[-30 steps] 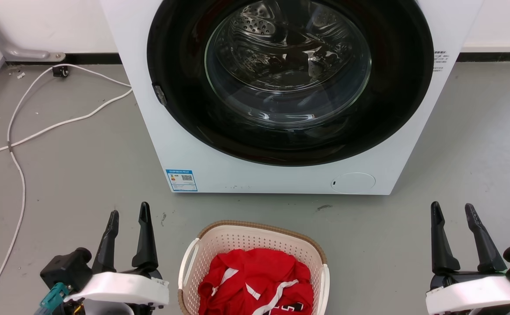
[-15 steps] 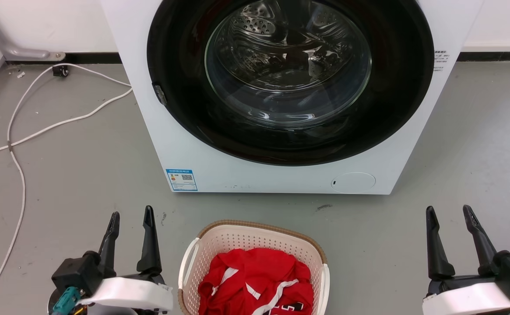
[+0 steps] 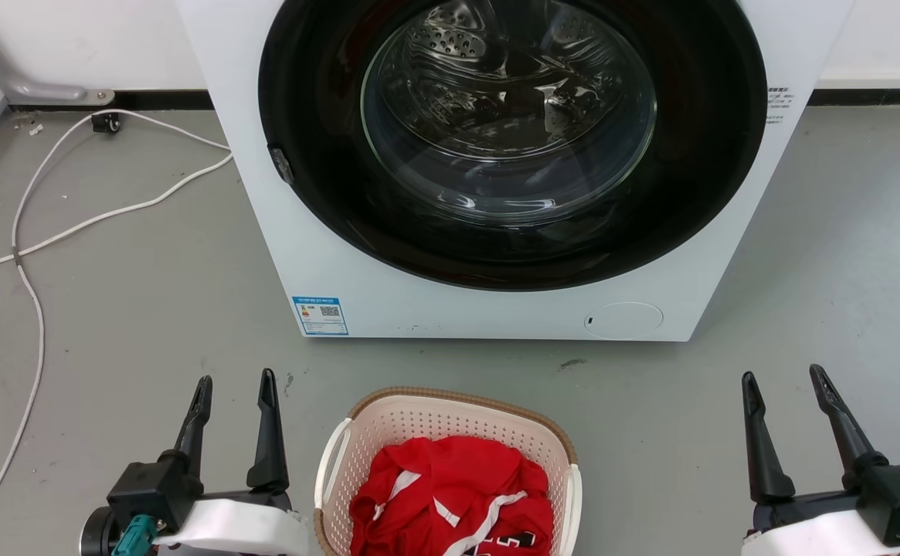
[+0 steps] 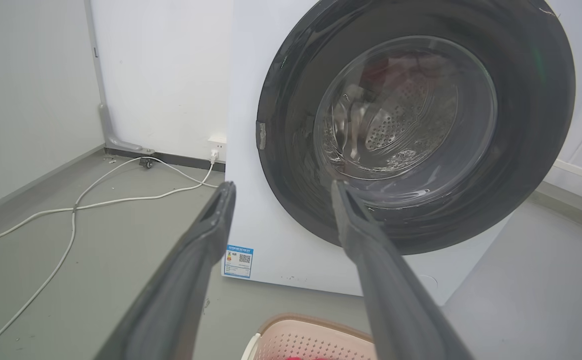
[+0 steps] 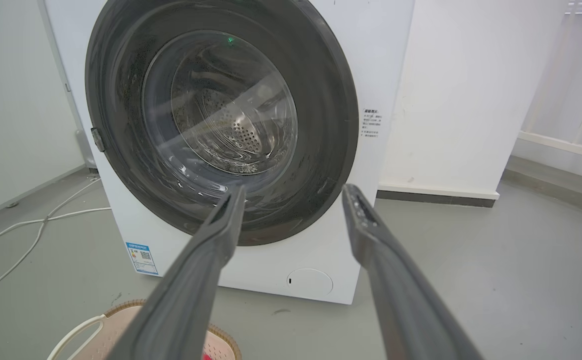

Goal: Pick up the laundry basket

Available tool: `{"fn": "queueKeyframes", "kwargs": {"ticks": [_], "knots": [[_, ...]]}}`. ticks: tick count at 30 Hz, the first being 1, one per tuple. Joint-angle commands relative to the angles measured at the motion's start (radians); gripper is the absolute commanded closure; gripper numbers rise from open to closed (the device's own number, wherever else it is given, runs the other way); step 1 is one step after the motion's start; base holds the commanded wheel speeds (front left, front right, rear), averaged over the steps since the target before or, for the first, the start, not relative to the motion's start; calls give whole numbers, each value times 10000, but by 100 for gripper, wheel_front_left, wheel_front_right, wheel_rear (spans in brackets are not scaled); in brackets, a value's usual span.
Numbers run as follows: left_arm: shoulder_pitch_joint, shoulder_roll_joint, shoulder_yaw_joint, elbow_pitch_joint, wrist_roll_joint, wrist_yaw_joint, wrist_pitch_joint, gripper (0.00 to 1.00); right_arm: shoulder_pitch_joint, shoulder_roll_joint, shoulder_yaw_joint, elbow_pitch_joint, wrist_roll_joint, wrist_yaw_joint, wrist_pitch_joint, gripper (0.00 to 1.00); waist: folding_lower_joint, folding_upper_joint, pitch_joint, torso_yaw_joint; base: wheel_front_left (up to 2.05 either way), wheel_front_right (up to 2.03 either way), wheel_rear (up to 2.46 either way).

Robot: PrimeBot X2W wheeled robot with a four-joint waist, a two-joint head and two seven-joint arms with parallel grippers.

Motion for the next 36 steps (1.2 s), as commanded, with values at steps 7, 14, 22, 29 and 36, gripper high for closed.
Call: {"fn": "queueKeyframes", "kwargs": {"ticks": [7, 14, 22, 29, 36], "knots": [[146, 21, -6, -87, 597, 95, -192, 0, 144, 9, 7, -166, -620, -3, -182, 0, 0, 0, 20, -8, 0, 0, 0], [161, 21, -24, -75, 613, 137, -187, 0, 146, 9, -1, -147, -515, -3, -185, 0, 0, 0, 30, -8, 0, 0, 0], [180, 21, -22, -41, 601, 151, -187, 0, 149, 9, -2, -121, -482, -3, -185, 0, 0, 0, 38, -15, 0, 0, 0], [175, 21, -29, -19, 576, 175, -187, 0, 150, 9, -7, -148, -494, -3, -185, 0, 0, 0, 58, -9, 0, 0, 0], [-83, 21, 77, 110, 551, 104, -187, 0, -69, 9, 63, -77, -521, -3, -183, 0, 0, 0, 269, -45, 0, 0, 0]]}}
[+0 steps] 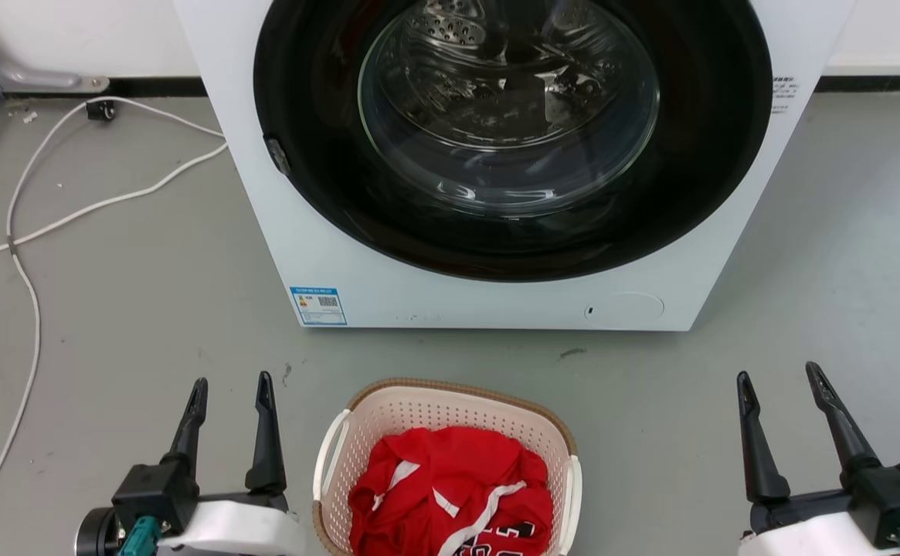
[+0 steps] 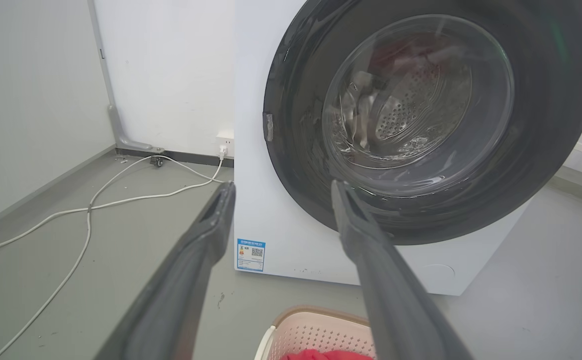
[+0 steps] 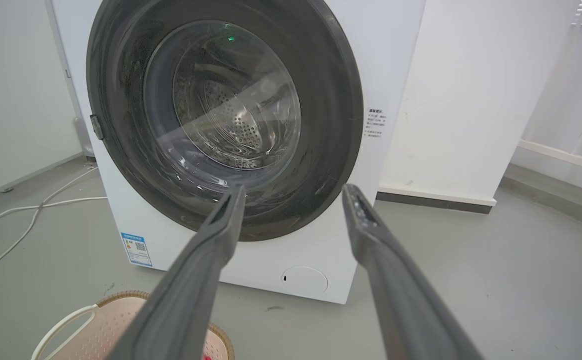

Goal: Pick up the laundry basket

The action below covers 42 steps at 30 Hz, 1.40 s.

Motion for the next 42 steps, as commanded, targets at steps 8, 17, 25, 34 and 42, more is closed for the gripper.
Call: {"fn": "queueKeyframes", "kwargs": {"ticks": [8, 17, 25, 34, 42], "knots": [[-1072, 16, 427, 1085, 113, -385, -26, 0, -958, 9, 433, 886, -322, -3, -24, 0, 0, 0, 868, -106, 0, 0, 0], [-2621, 126, 920, 2664, 726, -818, -26, 0, -2317, 11, 1109, 2594, -636, -5, -24, 0, 0, 0, 1945, -252, 0, 0, 0], [-4109, 622, 1032, 4348, 987, -1067, -28, 0, -3685, 8, 1709, 4516, -824, -5, -24, 0, 0, 0, 3060, -368, 0, 0, 0], [-5653, 1031, 630, 6066, 1051, -1192, -26, 0, -5023, 9, 2296, 6234, -850, -5, -23, 0, 0, 0, 4266, -407, 0, 0, 0], [-6816, 1272, -41, 7630, 1078, -1207, -26, 0, -6147, 8, 2636, 7872, -758, -5, -23, 0, 0, 0, 5127, -424, 0, 0, 0]]}}
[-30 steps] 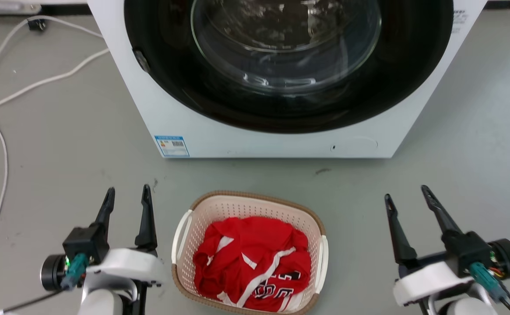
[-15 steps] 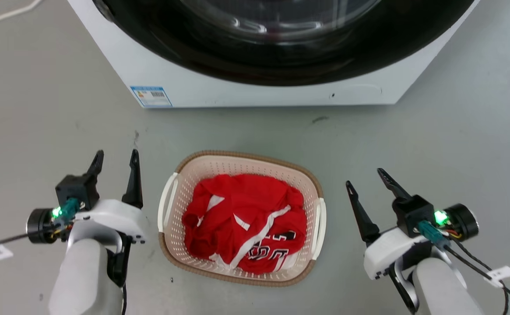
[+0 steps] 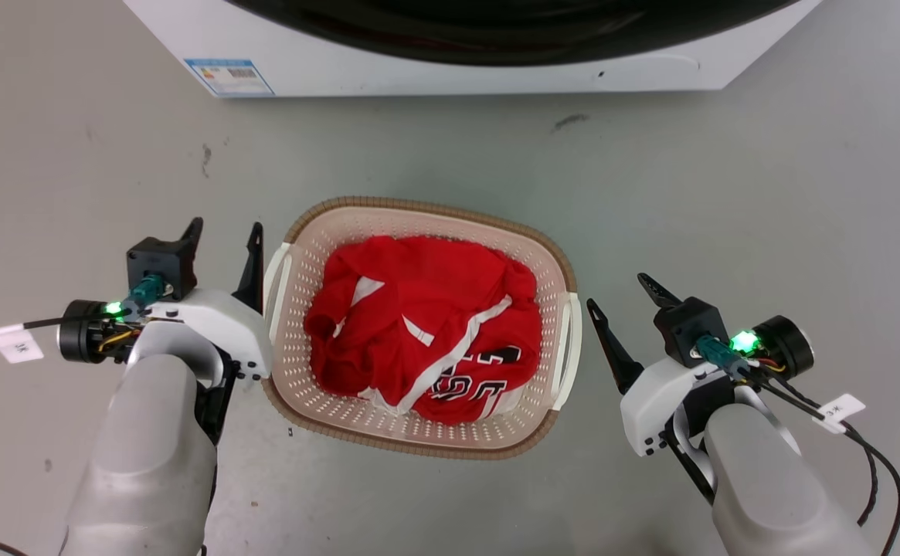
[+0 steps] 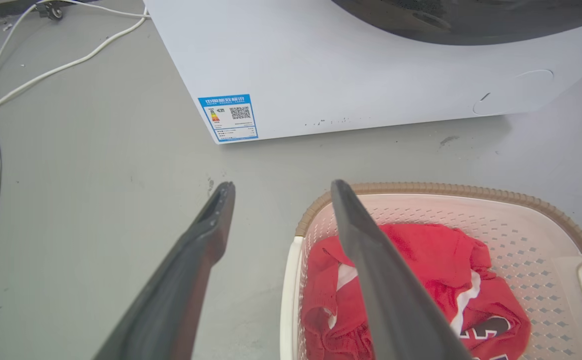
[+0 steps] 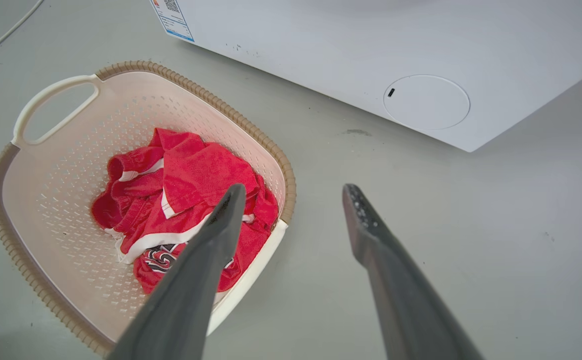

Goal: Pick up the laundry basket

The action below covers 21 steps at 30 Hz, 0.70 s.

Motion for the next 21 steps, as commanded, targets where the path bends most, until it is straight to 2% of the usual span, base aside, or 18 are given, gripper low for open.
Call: {"fn": "queueKeyframes", "kwargs": {"ticks": [1, 9, 21], "knots": [[-205, 53, -117, 254, -25, -9, -26, 0, -248, 7, 82, 253, 77, -7, -22, 0, -1, 0, 258, -15, 0, 0, 0], [-1184, 296, -776, 1612, -257, -11, -26, 0, -1207, 7, 553, 1535, 400, -7, -22, 0, -1, 0, 1073, -72, 0, 0, 0], [-2055, 396, -1208, 3031, -411, -13, -24, 0, -1921, 6, 1366, 2389, 1003, -7, -22, 0, -1, 0, 1983, -112, 0, 0, 0]]}}
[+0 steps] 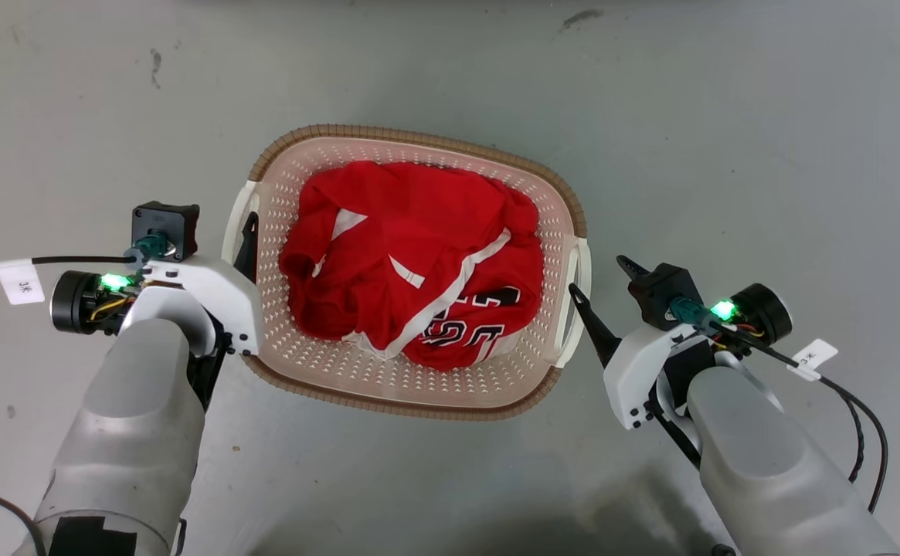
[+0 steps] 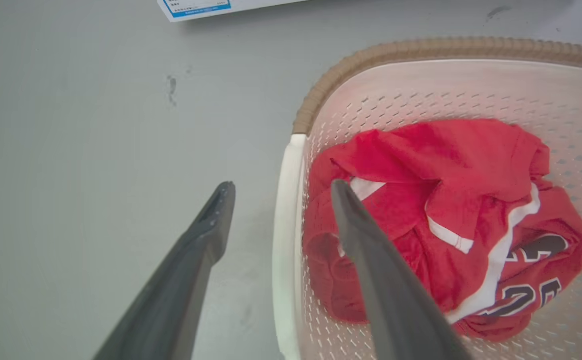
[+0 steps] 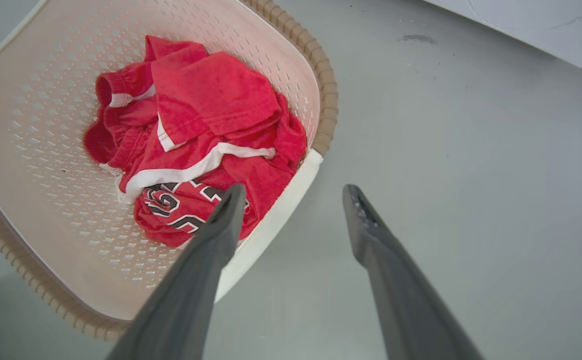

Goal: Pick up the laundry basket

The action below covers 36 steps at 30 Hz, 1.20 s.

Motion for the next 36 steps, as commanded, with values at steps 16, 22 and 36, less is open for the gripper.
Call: {"fn": "queueKeyframes", "kwargs": {"ticks": [16, 22, 36], "knots": [[-668, -157, -1114, 1423, -326, -12, 48, 0, -711, 6, 1072, 1117, 1089, -7, -24, 0, -1, 0, 674, 75, 0, 0, 0], [-855, -226, -1586, 1583, -538, -12, 266, 0, -1007, -8, 1383, 1637, 1439, -8, 55, 0, -1, 0, 908, 133, 0, 0, 0], [-948, -248, -2585, 1664, -1189, -12, 327, 100, -1336, -25, 1894, 2092, 2068, -4, 178, 100, -1, 0, 957, 212, 0, 0, 0]]}}
